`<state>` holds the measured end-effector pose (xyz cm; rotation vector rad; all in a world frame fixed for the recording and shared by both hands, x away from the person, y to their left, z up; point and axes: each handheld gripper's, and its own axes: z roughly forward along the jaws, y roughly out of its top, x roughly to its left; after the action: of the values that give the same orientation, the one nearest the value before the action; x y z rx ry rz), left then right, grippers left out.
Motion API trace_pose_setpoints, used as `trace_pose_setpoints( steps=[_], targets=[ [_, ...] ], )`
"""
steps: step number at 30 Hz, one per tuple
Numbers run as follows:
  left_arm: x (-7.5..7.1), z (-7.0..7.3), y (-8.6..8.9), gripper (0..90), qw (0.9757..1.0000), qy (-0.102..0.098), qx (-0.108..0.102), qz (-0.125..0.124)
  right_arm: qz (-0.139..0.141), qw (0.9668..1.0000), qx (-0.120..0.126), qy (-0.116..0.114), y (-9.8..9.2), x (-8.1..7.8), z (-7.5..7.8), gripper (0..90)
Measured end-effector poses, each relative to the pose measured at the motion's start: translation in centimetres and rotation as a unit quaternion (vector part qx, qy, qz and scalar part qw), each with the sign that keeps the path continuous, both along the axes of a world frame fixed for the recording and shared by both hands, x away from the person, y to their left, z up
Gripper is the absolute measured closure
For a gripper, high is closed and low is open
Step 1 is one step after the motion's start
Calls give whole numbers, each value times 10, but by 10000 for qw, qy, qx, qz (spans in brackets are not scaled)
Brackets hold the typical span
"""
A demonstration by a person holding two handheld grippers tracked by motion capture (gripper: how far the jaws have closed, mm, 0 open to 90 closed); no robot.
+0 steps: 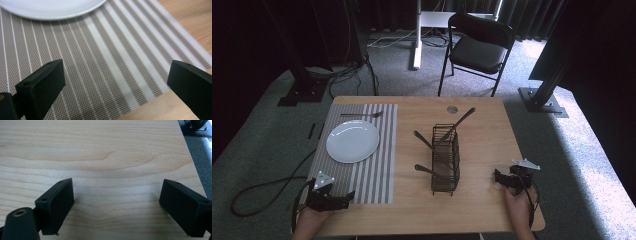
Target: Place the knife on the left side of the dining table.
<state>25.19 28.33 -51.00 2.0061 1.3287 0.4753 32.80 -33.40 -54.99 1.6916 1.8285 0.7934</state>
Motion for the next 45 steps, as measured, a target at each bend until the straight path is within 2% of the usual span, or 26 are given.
trace_pose_setpoints(
  steps=[5, 8, 10, 13, 26, 31, 33, 38, 41, 44, 45],
  targets=[
    [0, 11, -11, 17, 9997, -68, -109, -205, -1, 10000, 1, 0, 0, 0, 0, 118],
    [-1, 18, -19, 16, 9993, -130, -67, -346, 1, 10000, -1, 0, 0, 0, 0, 118],
    [-2, 24, -24, 17, 9993, -165, -29, -343, 0, 10000, 0, -1, 0, 0, 0, 118],
    [-4, 30, -29, 17, 9988, -195, -162, -419, 0, 10000, 1, 0, 0, 0, 0, 118],
    [-9, 51, -55, 17, 9948, -394, -233, -908, 1, 10000, 1, 0, 0, 0, 0, 118],
    [-11, 62, -69, 16, 9908, -510, -392, -1192, 1, 10000, 1, 0, 0, 0, 0, 118],
    [-12, 65, -74, 17, 9895, -526, -383, -1289, 0, 10000, 3, -1, 0, 0, 0, 118],
    [-13, 73, -85, 17, 9839, -512, -755, -1537, 1, 10000, 1, 0, 0, 0, 0, 118],
    [-15, 79, -92, 17, 9813, -573, -799, -1652, 0, 10000, 2, 0, 0, 0, 0, 118],
    [-17, 84, -99, 16, 9807, -643, -679, -1716, -1, 10000, 1, 0, 0, 0, 0, 118],
    [-17, 85, -101, 17, 9801, -654, -712, -1733, 0, 10000, 3, -1, 0, 0, 0, 118]
  ],
)
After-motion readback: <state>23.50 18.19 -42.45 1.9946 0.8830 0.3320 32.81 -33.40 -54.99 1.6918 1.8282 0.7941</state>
